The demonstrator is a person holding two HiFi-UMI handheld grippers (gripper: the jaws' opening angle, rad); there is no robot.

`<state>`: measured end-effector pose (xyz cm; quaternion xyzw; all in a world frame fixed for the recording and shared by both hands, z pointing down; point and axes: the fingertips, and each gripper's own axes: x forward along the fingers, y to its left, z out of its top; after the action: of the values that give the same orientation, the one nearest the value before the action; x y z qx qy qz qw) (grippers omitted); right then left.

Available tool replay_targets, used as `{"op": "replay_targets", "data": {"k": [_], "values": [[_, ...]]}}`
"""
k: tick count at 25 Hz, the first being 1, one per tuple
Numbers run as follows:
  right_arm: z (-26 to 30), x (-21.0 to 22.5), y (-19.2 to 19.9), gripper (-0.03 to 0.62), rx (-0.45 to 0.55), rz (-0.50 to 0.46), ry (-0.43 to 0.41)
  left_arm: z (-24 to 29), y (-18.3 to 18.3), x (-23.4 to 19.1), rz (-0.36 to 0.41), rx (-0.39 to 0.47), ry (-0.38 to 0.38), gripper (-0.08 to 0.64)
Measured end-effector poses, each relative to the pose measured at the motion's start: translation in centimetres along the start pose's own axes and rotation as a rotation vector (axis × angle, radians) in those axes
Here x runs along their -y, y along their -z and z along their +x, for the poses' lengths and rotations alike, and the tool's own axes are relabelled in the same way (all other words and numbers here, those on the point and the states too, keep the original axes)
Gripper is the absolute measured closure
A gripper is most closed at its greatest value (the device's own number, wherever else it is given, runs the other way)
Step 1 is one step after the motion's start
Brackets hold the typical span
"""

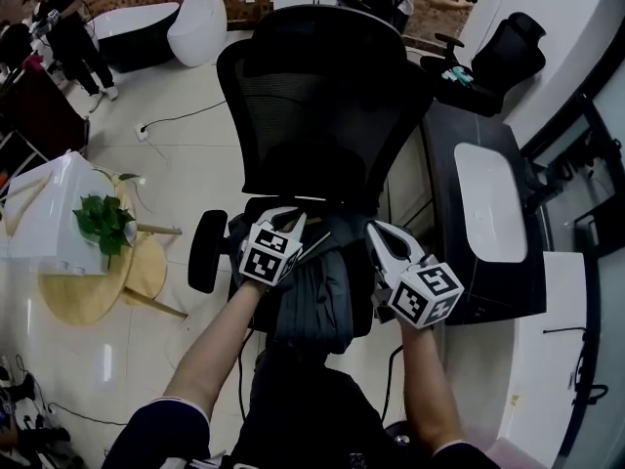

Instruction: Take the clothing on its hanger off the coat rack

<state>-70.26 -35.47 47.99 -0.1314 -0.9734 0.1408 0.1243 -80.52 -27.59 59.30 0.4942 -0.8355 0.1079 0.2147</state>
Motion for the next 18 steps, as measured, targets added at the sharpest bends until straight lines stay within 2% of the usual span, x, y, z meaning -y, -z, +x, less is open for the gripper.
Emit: {"op": "replay_targets", "data": {"k": [1,4,9,18], "values": [[0.3,-0.3,-0.8,0.591,0.015,-0.011,-0.007,-1.3,-1.6,0.2,-0.012,0.044,0.001,0.548],[0.9,-1.2,-3.0,0.591,0.055,-0.053,-0.027,-4.8,-5.6,0.9,-0.053,0.164,0.013,0.549],[1.2,-2.7,-5.6,0.591,0.102,-0.097,-0.058,-9.8,-10.5,3.2,-0.091,0.303,0.088,0.549],[1.3,-5.6,-8.1,0.591,0.172,-0.146,-0.124,-14.9,-13.5,4.8,-0.088,0.399,0.115,0.549]]}}
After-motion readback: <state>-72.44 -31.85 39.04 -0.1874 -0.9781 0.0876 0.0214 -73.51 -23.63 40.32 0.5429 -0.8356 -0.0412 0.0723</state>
